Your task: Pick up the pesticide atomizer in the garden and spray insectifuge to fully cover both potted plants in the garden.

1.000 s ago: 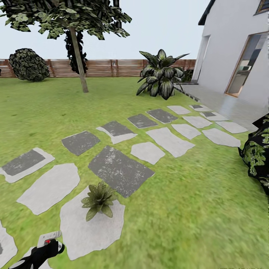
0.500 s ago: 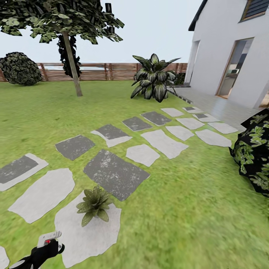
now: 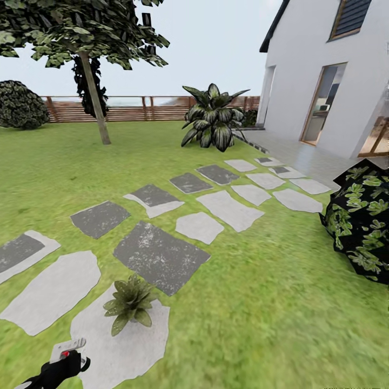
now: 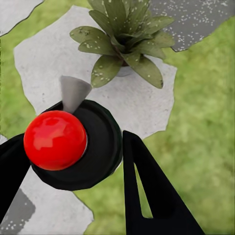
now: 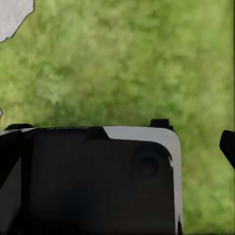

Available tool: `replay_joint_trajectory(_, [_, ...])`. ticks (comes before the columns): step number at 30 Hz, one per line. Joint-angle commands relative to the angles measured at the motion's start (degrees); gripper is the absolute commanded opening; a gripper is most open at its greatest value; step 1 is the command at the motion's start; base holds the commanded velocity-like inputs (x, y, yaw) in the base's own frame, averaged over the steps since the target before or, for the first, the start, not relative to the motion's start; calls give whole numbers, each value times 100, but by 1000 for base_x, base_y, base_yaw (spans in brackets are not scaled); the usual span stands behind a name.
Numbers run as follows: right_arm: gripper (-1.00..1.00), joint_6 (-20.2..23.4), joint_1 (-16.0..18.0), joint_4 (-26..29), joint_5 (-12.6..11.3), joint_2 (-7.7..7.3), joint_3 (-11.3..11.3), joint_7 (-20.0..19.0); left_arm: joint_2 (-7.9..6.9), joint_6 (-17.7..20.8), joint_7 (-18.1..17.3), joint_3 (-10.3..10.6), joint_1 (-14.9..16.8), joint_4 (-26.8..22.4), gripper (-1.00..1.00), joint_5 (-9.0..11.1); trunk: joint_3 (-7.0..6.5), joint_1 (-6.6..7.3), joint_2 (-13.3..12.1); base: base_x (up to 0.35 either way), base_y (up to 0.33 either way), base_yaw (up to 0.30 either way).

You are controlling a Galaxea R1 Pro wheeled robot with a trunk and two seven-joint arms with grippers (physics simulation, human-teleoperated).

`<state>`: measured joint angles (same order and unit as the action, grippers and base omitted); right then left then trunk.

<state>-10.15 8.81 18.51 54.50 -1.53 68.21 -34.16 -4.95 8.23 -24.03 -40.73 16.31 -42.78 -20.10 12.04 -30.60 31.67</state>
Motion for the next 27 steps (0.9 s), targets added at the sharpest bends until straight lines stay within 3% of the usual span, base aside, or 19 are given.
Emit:
replay_joint_trajectory(1, [100, -36, -12, 3, 64, 2, 45, -20, 4, 29, -49, -59, -4, -11, -100, -28, -18, 20, -33, 0, 0, -120])
replay_joint_trajectory(19, [100, -54, -104, 0, 53, 9, 43, 9, 3, 26, -49, -111, -31, -11, -100, -30, -478, 416, -755, 0, 0, -98])
replay_joint_trajectory(27, [100, -57, -183, -5, 51, 20, 35, 54, 3, 26, -49, -109, -31, -11, -100, -30, -536, 481, -875, 0, 0, -4])
